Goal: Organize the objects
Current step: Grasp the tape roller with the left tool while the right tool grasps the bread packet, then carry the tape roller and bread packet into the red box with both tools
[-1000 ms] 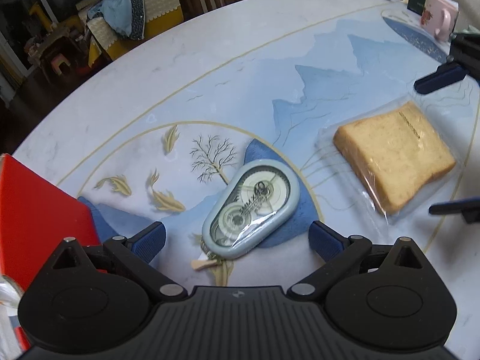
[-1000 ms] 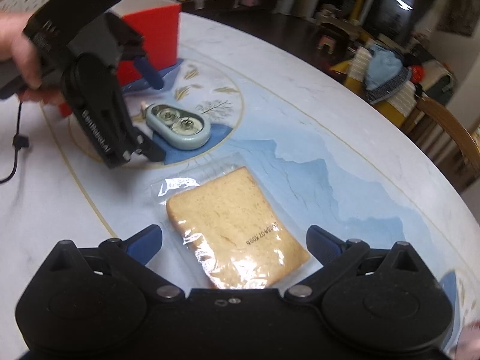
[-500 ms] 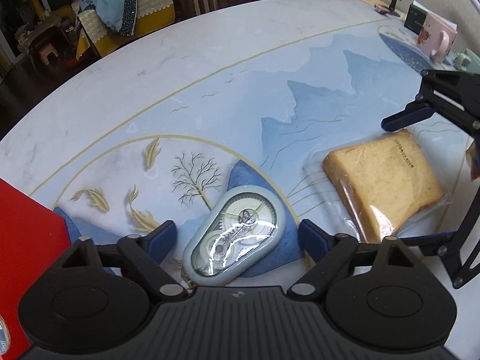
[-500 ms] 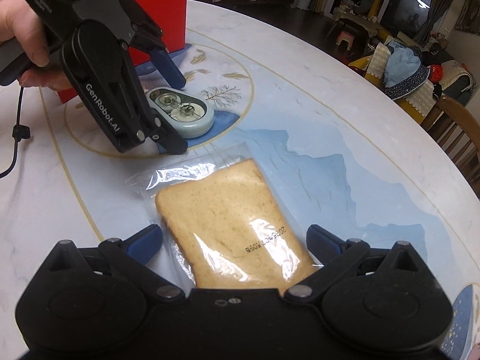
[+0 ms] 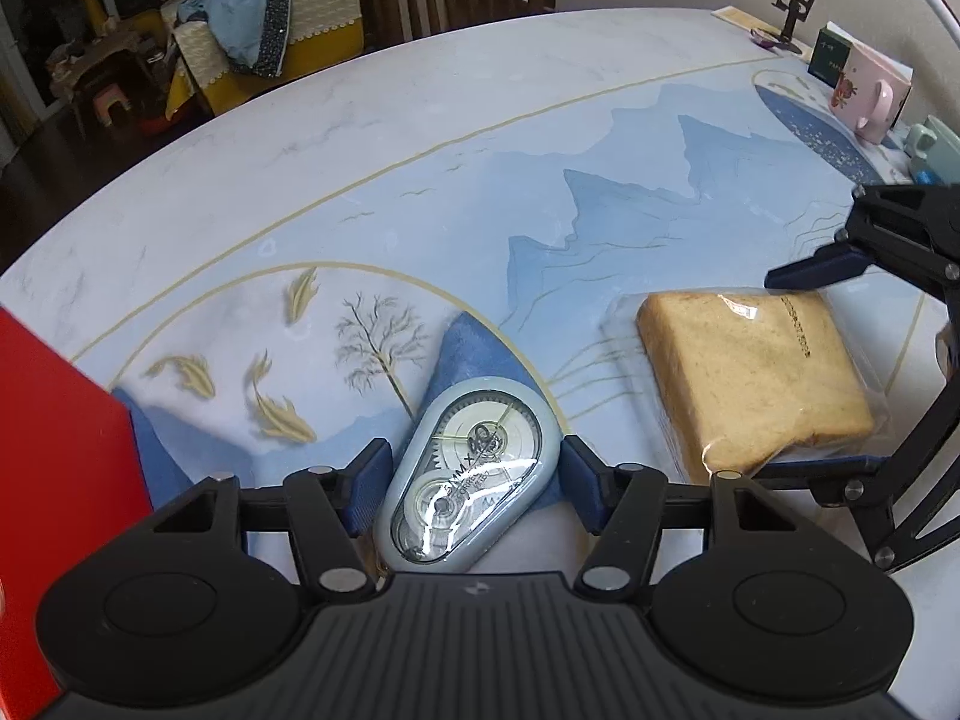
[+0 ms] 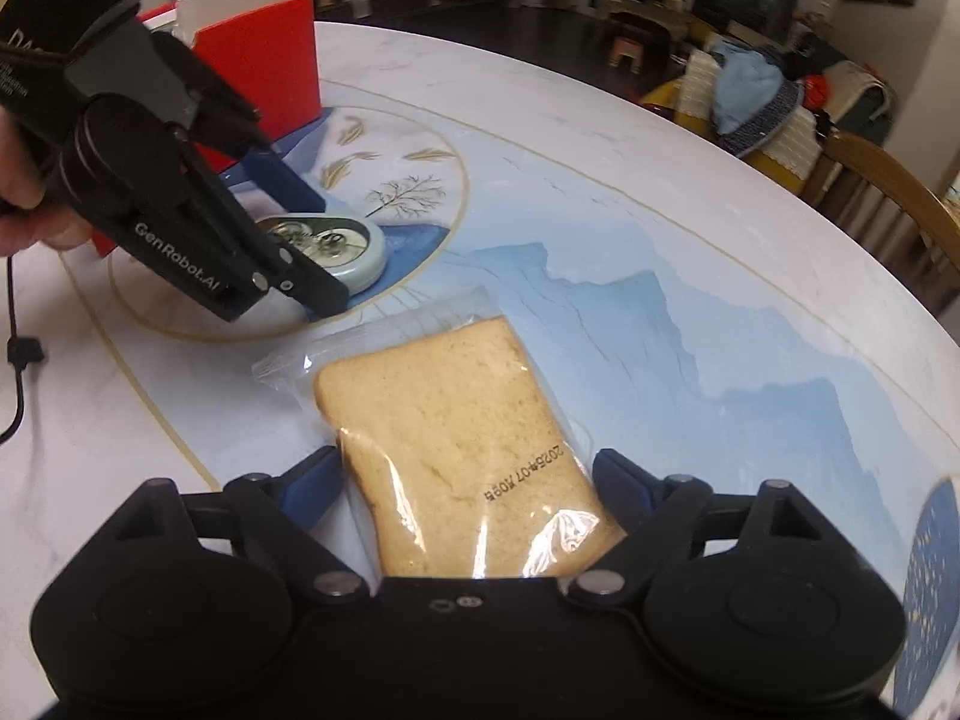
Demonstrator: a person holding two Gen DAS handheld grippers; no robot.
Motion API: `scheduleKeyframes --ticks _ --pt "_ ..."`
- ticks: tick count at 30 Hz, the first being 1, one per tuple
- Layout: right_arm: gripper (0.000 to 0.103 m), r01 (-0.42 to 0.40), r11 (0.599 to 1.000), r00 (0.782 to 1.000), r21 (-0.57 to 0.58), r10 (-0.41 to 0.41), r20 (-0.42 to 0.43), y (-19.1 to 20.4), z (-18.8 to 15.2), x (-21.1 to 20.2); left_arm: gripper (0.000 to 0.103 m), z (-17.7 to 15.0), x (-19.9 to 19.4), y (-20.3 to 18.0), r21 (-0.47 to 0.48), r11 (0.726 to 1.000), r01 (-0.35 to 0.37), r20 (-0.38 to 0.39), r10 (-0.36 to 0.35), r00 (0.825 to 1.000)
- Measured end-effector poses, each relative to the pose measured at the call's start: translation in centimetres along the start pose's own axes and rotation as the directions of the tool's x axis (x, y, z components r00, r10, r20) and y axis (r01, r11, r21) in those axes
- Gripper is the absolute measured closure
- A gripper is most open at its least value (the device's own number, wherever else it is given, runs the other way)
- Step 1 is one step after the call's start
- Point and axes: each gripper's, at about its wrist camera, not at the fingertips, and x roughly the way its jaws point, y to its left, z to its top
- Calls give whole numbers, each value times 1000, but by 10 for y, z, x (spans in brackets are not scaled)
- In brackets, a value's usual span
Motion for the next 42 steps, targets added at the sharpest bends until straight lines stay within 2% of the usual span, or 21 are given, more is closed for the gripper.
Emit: scheduleKeyframes --ticks 10,17,21,31,42 --pt "18 18 990 1000 143 -15 -18 26 -26 -30 43 -25 -29 -5 -117 992 46 32 -43 999" --pt "19 10 944 1000 329 -3 -23 32 -38 -51 43 -50 -51 -2 -239 967 87 34 -81 996" --pt "19 -12 922 1000 387 18 -12 41 -38 -63 43 -66 -65 0 -284 953 103 44 -95 995" --pt "19 1 935 1000 354 -6 14 79 -19 -87 43 -96 -113 5 -332 939 87 119 -50 992" --pt "19 -14 949 997 314 -11 78 112 21 -106 43 -114 -167 40 -388 915 114 226 -26 974"
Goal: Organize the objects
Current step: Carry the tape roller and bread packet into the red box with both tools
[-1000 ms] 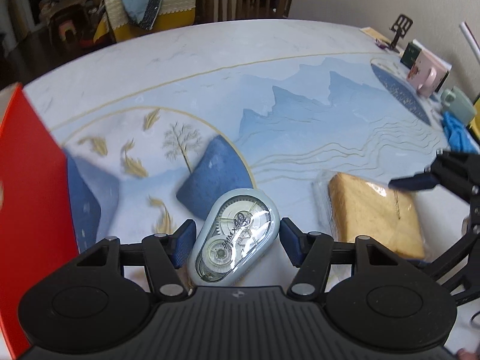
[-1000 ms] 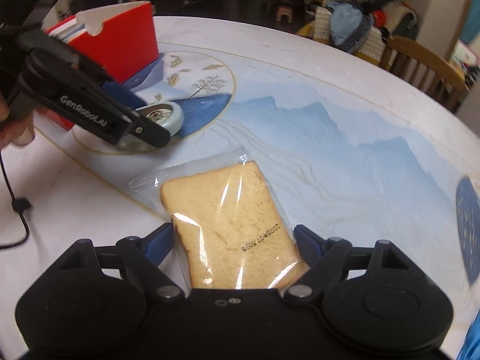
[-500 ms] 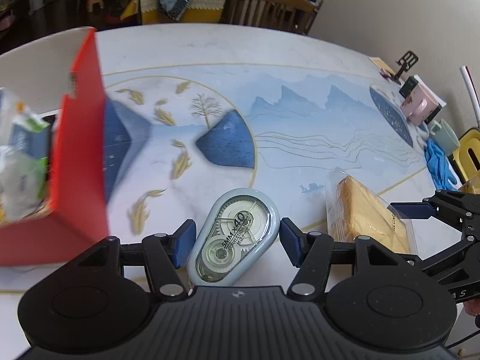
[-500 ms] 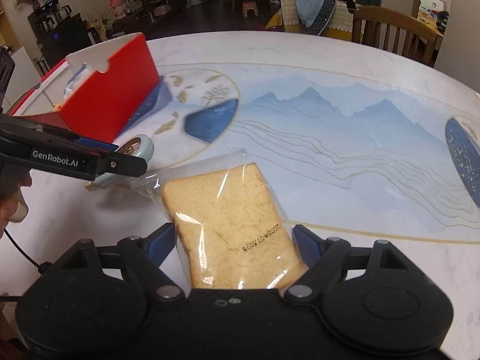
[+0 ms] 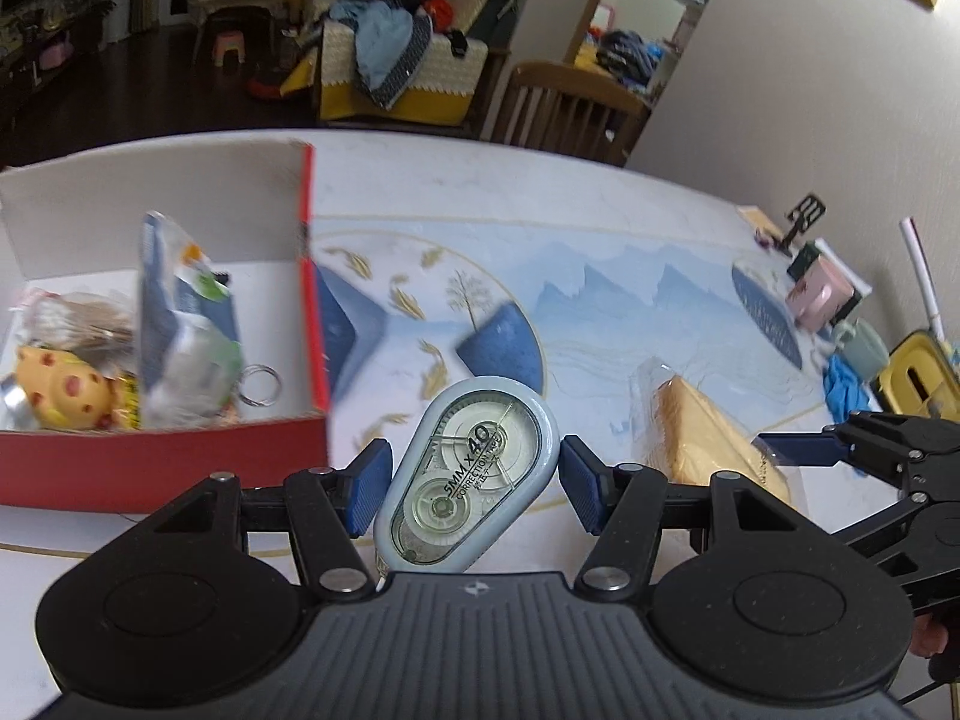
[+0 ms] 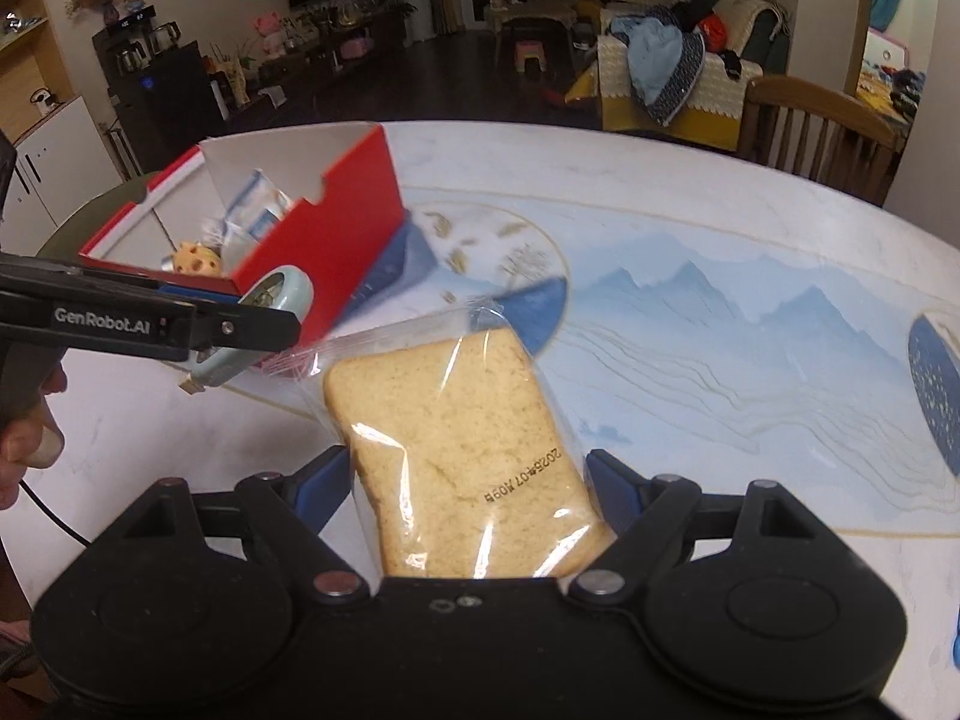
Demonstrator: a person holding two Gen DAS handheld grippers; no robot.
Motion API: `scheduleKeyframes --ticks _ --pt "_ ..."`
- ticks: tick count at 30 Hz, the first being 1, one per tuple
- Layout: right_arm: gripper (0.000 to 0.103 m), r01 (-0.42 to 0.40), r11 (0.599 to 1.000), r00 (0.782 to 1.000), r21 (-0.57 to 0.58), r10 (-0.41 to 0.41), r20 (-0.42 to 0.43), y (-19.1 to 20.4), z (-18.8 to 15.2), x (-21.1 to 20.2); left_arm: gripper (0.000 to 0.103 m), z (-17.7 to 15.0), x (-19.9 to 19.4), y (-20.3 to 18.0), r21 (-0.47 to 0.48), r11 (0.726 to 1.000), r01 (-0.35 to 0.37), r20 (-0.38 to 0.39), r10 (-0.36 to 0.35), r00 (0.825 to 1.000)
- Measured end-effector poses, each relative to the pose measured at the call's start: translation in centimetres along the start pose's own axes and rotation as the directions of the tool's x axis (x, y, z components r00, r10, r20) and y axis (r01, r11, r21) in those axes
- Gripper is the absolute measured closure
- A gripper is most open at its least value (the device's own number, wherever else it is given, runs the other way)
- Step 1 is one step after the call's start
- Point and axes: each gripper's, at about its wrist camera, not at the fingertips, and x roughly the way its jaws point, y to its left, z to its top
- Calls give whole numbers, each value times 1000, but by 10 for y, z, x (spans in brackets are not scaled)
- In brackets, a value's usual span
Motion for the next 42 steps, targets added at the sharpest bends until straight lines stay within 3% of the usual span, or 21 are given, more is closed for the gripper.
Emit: scheduleKeyframes --ticks 8,23,37,42 --pt "19 -12 999 999 -30 13 44 36 27 0 43 13 -34 36 -42 999 8 46 -7 999" --pt "19 2 995 995 -97 8 101 106 81 18 43 35 -67 120 -55 997 -55 96 60 994" --pt "19 54 973 993 -224 -30 110 175 125 59 43 56 -63 185 -40 992 -118 105 122 987" --pt "19 88 955 993 -284 -64 96 192 134 86 43 67 -52 206 -41 990 -133 75 136 988"
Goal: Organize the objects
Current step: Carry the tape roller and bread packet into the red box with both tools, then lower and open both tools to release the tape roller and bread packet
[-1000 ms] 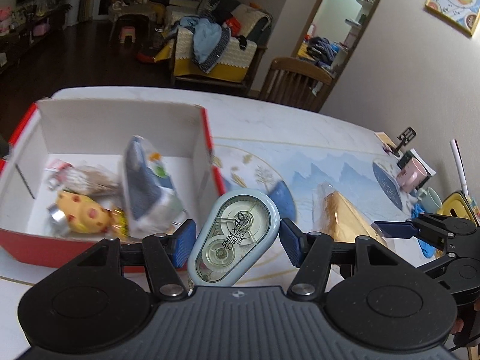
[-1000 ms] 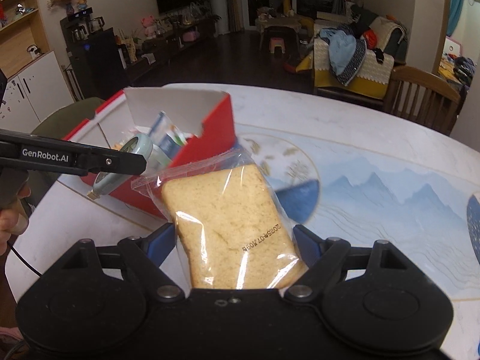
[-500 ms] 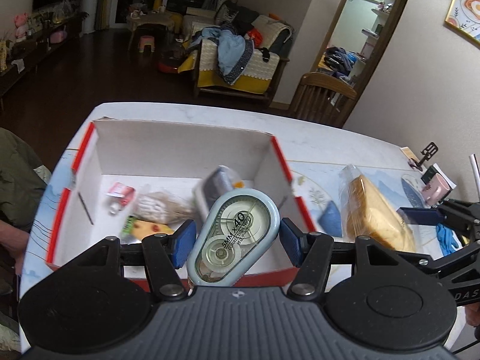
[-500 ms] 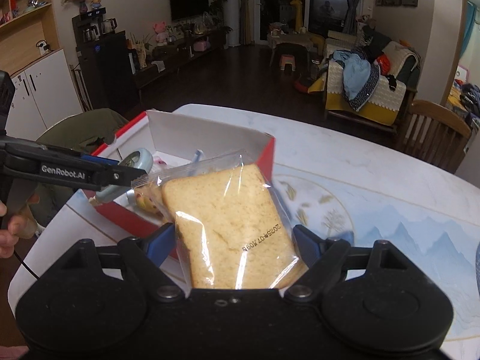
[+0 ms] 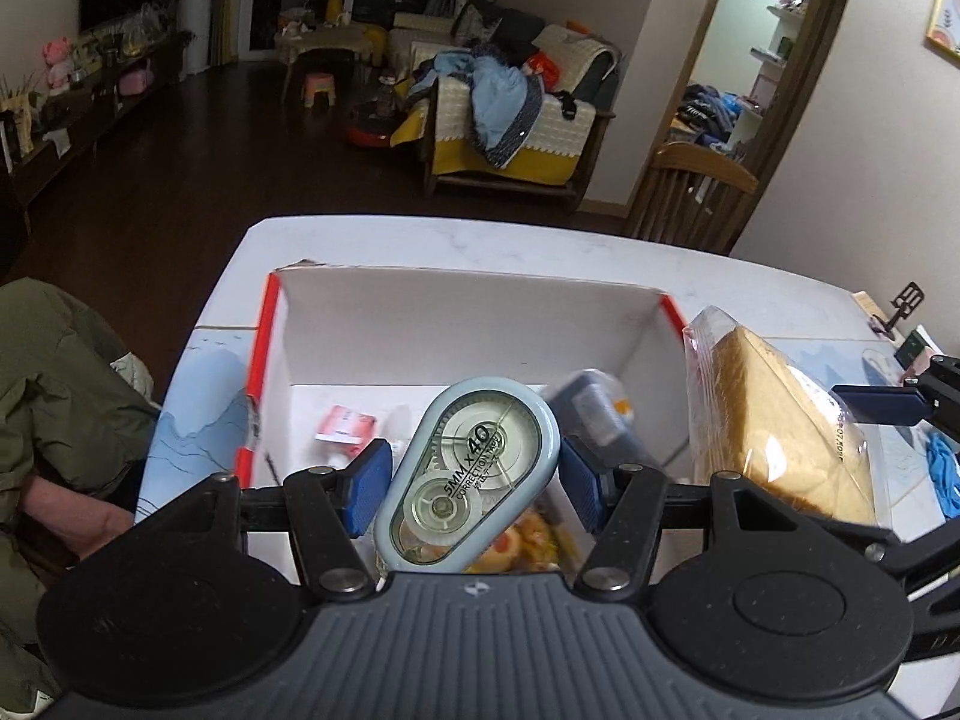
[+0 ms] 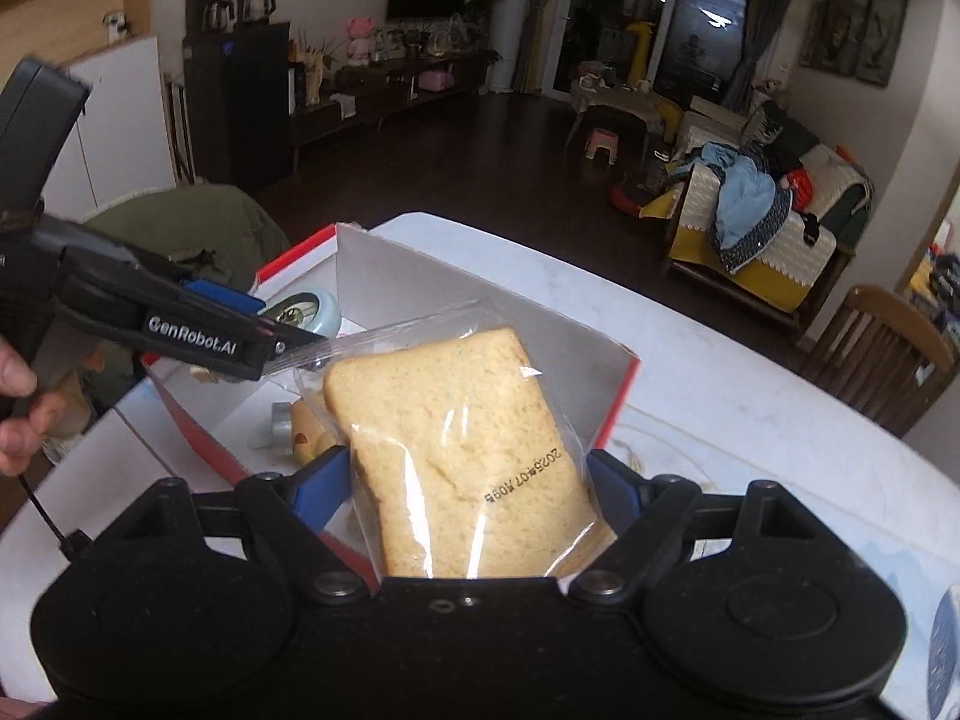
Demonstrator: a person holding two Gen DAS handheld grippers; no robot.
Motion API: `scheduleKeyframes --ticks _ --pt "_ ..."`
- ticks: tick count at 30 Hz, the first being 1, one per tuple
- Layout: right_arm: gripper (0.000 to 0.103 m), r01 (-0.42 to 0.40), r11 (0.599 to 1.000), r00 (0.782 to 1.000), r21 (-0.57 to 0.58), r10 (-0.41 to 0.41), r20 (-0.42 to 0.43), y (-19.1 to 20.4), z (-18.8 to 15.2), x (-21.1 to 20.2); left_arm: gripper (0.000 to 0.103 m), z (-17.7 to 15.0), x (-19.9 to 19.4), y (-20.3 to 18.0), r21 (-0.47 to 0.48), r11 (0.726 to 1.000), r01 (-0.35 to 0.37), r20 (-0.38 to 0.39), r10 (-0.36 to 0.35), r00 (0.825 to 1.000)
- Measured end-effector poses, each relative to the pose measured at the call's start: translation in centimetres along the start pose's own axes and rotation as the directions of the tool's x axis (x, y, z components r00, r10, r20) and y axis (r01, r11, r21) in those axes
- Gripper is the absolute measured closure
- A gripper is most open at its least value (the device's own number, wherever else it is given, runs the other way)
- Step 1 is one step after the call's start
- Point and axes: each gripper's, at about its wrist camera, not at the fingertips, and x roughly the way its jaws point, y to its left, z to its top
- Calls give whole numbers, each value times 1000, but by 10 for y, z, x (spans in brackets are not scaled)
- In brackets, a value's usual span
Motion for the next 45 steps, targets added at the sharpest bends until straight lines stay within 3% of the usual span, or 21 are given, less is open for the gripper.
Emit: scheduleKeyframes --ticks 10,24,40,45 --pt "19 65 991 996 -118 -72 -49 26 11 52 43 12 29 11 66 996 -62 -17 64 998" --pt "19 149 953 978 -262 -181 -102 32 2 98 43 28 74 7 154 981 -114 -70 126 990" --pt "18 97 964 986 -246 -127 -109 25 4 97 43 21 108 0 233 965 -117 -184 161 970" --pt "7 111 958 990 -263 -131 -61 25 2 86 44 21 109 1 230 968 -104 -202 152 968"
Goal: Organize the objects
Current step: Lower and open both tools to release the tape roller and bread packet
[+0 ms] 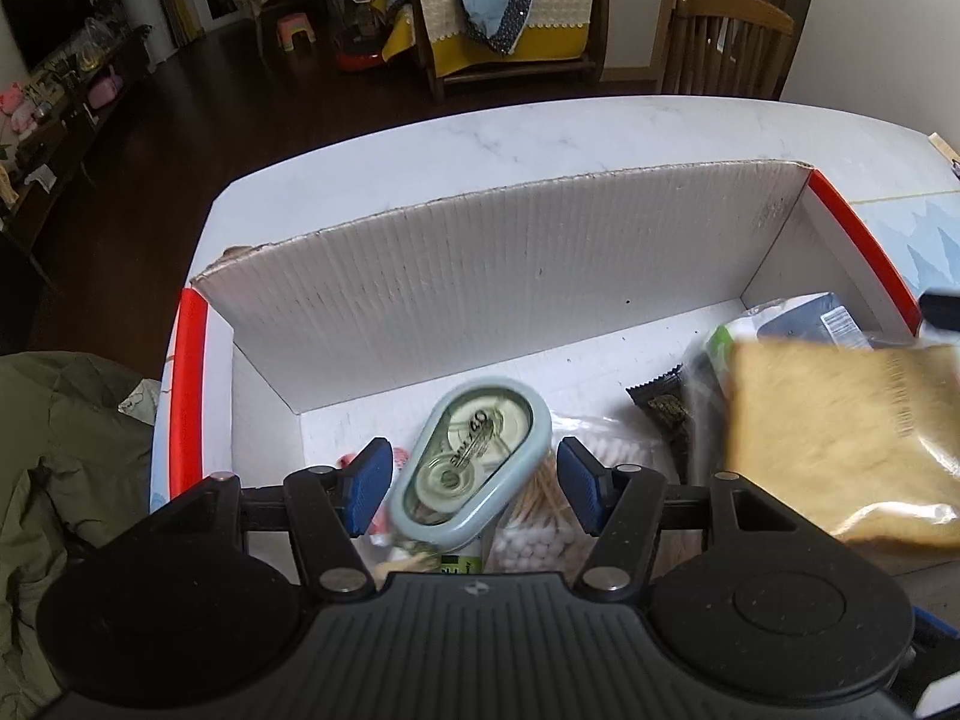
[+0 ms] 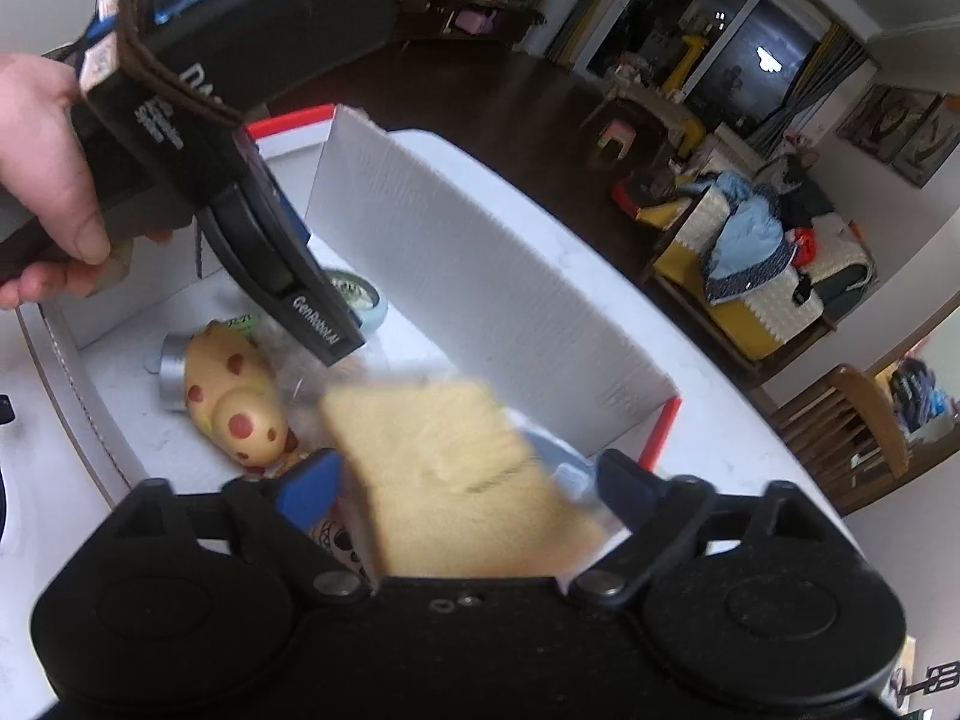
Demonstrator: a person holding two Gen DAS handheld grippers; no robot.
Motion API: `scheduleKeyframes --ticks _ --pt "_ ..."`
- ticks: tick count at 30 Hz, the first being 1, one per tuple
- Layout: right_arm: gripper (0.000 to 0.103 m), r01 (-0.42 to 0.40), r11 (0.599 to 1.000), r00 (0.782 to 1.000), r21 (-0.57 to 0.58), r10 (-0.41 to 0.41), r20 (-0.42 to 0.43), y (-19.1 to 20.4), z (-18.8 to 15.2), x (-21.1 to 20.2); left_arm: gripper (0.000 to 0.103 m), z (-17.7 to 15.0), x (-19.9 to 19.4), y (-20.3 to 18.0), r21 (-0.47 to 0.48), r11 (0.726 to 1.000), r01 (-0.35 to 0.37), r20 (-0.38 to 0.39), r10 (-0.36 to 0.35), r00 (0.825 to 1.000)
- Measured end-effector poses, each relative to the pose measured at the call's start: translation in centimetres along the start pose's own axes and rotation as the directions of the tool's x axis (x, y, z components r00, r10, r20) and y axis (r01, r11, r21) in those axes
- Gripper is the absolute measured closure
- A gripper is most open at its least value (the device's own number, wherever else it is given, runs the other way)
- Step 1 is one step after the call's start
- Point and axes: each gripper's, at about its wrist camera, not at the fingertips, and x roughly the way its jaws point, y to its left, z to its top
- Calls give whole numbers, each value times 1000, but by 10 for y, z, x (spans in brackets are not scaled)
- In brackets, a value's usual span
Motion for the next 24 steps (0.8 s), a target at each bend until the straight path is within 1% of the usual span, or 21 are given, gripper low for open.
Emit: scheduleKeyframes --ticks 5,10,17,20,24 --pt "7 -1 1000 1000 16 0 25 -5 -8 -14 40 -5 -10 1 -18 1000 23 38 -22 999" --pt "7 -35 994 997 106 28 72 -19 -13 -33 39 -10 -27 0 -22 1000 15 79 -13 997" --pt "7 -116 956 986 269 78 146 -41 -18 -56 39 -19 -61 0 -48 999 25 159 -17 987" --pt "7 -151 940 980 305 101 171 -44 -23 -64 39 -26 -77 0 -60 998 25 186 -13 982" --pt "6 -193 926 971 324 132 202 -45 -30 -75 39 -36 -96 -2 -84 996 31 215 -12 976"
